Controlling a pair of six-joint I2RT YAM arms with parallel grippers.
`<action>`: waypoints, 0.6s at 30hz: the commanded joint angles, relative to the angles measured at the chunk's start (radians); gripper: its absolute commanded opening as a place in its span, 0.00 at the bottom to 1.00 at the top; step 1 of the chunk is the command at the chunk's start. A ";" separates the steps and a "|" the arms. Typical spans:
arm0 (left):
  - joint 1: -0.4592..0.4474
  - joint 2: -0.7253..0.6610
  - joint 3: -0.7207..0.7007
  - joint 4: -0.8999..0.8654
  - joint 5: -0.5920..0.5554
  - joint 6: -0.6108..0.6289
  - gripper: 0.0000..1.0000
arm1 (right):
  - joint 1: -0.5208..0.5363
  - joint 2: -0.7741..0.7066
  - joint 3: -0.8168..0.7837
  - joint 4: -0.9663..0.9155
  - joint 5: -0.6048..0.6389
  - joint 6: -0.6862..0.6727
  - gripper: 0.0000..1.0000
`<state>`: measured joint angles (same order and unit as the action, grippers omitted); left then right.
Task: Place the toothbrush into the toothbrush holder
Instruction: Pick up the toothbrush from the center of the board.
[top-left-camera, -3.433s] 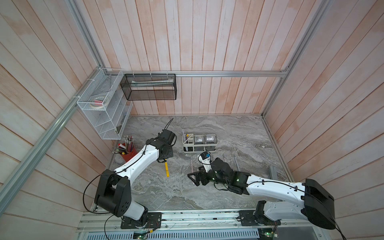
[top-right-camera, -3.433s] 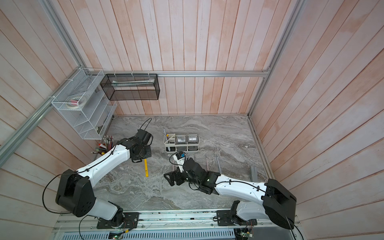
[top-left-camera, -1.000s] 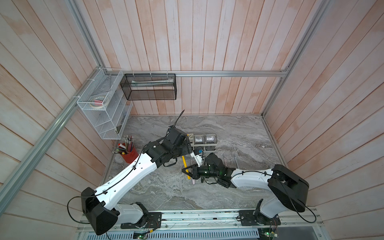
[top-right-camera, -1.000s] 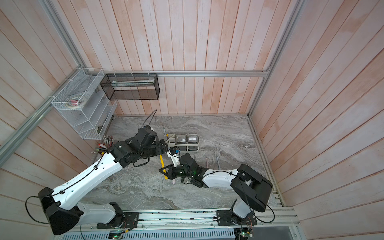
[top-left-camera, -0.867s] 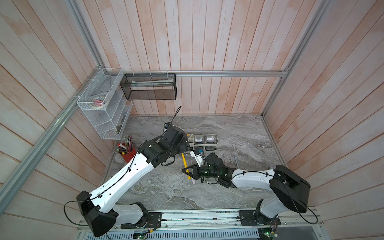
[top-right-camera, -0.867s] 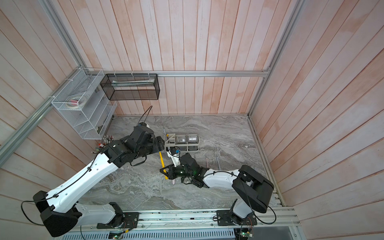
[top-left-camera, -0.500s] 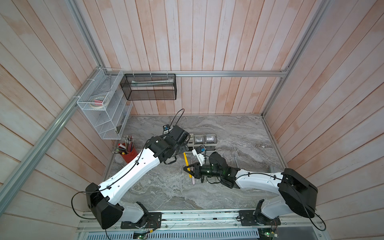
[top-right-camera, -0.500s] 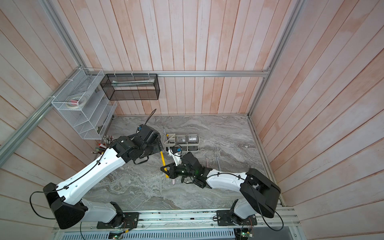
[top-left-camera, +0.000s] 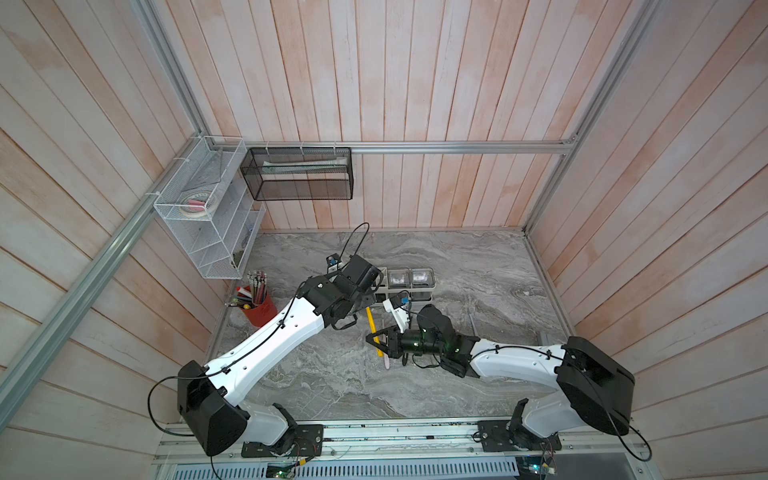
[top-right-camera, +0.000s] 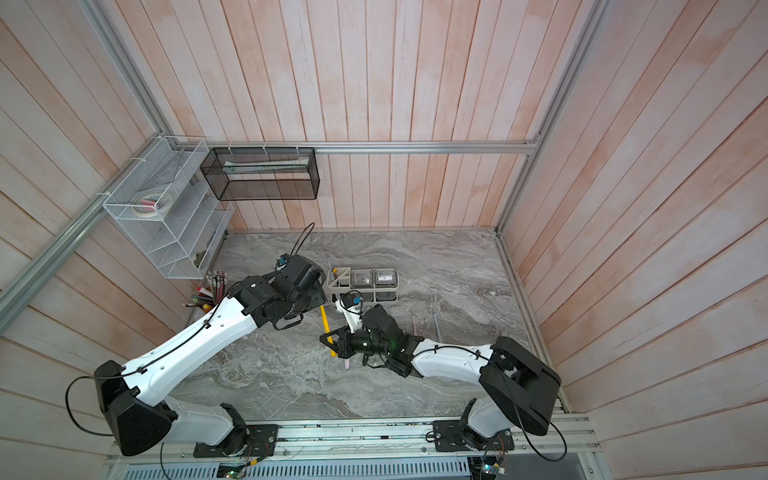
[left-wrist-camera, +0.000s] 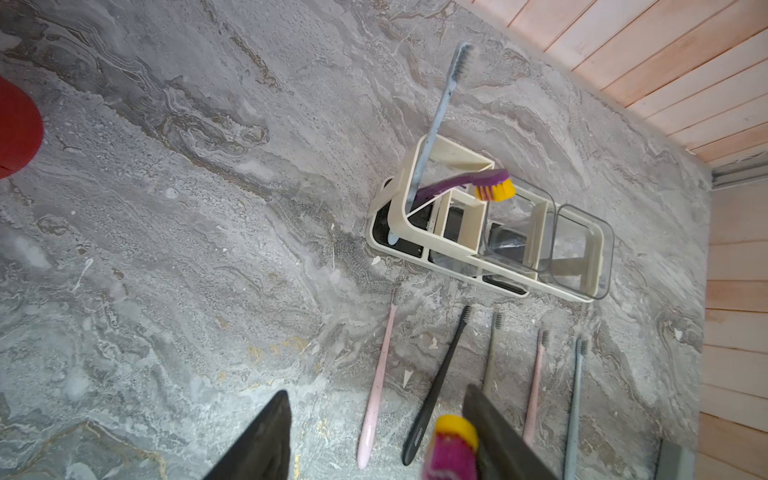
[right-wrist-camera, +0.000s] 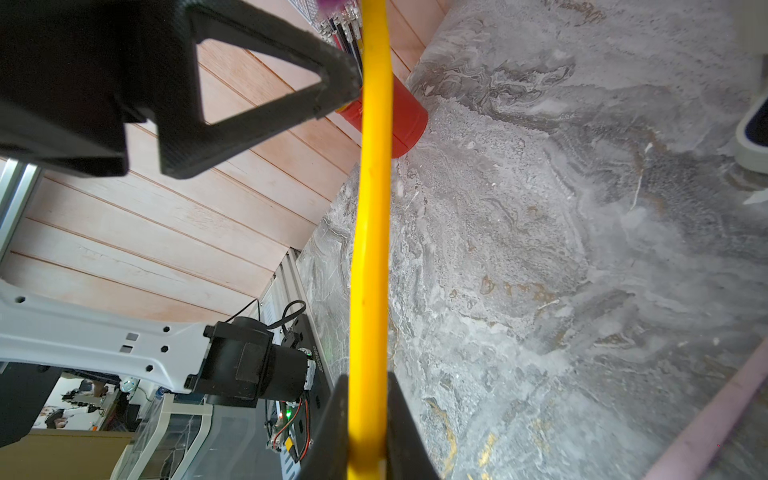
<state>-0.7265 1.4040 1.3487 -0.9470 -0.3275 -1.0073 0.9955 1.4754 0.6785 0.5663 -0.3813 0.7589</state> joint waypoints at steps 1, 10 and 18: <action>0.004 -0.028 -0.035 0.082 0.010 -0.015 0.65 | 0.015 0.027 0.025 0.058 -0.043 0.011 0.00; 0.005 -0.078 -0.094 0.166 0.036 -0.023 0.41 | 0.016 0.041 0.015 0.088 -0.060 0.023 0.00; 0.007 -0.069 -0.106 0.160 0.060 -0.022 0.33 | 0.016 0.036 0.015 0.084 -0.054 0.022 0.00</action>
<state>-0.7246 1.3403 1.2587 -0.7967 -0.2848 -1.0328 1.0073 1.5055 0.6785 0.6289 -0.4248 0.7784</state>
